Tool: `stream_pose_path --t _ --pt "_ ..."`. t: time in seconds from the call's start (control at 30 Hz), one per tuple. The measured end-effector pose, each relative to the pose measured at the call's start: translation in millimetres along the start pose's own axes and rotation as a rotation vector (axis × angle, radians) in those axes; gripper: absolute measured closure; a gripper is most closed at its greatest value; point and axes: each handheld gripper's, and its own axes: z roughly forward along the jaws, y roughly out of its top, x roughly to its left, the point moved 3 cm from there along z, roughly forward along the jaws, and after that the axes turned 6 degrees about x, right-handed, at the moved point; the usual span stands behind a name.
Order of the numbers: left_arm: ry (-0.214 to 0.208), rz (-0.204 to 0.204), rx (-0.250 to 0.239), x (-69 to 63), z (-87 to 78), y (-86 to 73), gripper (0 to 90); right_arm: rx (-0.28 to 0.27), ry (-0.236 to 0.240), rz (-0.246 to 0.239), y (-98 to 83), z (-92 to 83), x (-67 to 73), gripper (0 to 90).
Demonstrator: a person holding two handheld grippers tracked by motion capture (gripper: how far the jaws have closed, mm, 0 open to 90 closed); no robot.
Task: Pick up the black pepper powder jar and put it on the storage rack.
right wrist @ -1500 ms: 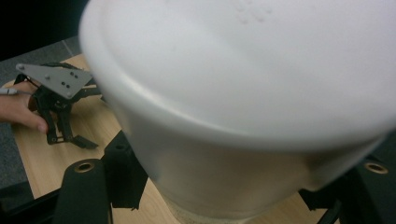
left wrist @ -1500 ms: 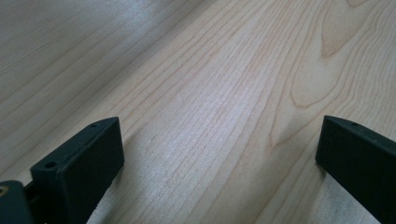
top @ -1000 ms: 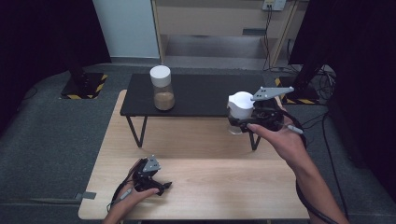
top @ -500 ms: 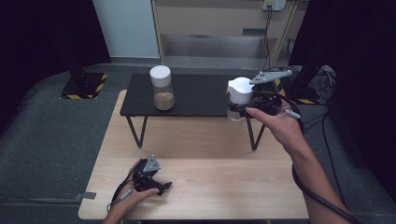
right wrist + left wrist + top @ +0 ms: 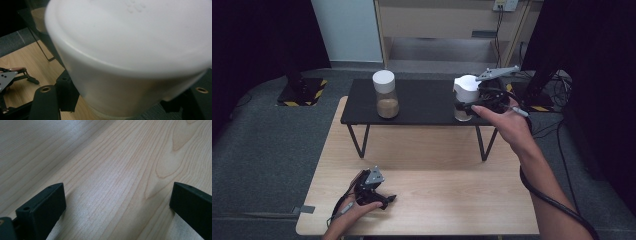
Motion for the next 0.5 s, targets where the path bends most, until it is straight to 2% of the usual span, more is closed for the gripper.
stream_pose_path --t 0.5 --pt "-0.002 0.002 0.0 0.5 0.4 0.6 0.0 0.015 0.001 0.008 7.1 18.9 -11.4 31.8"
